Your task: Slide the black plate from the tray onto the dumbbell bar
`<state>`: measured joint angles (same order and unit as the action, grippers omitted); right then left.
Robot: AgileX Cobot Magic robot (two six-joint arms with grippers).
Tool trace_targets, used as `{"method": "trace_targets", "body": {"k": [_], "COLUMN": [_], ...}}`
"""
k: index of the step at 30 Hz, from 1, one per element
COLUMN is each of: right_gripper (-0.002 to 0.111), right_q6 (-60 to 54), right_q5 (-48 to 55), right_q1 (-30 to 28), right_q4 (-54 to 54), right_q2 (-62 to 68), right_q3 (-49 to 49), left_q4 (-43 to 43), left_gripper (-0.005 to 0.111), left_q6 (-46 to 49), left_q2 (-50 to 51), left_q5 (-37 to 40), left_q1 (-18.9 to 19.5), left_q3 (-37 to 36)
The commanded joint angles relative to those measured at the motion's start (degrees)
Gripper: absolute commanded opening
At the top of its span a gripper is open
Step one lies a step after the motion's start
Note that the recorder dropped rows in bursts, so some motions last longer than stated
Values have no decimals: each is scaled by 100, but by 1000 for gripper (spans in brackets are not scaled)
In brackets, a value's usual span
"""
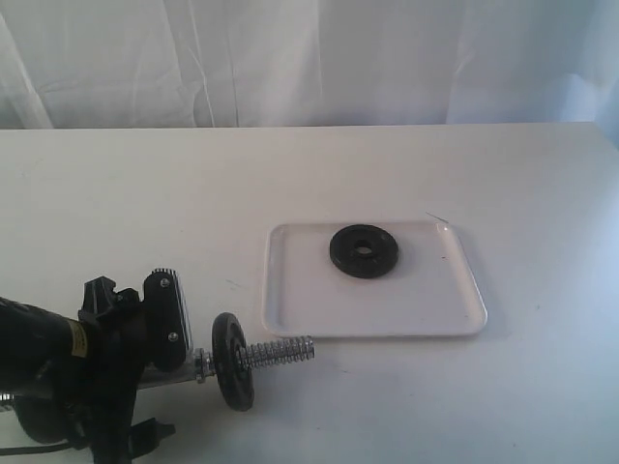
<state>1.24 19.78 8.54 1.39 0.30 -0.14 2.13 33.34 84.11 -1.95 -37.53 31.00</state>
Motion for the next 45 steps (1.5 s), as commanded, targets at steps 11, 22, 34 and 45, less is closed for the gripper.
{"method": "trace_targets", "body": {"k": [11,22,34,45], "right_gripper": [0,0,0,0], "right_q6": [-1,-1,-1,-1], "right_q5": [-24,-24,-24,-24], "right_q1": [10,10,10,10], "right_q4": [13,13,13,13], "right_q2": [-30,-30,-30,-30], "right_q3": [14,14,14,14], "left_q4": [-39,-39,-39,-39], "left_gripper": [51,45,0,0], "left_q6": [-9,-33,-33,-33], "left_q2": [-5,-5,-17,-613], "left_q5": [24,195,-11,-95], "left_q1": [-50,-50,-50,-50], "left_q3": [-56,-56,-56,-56]}}
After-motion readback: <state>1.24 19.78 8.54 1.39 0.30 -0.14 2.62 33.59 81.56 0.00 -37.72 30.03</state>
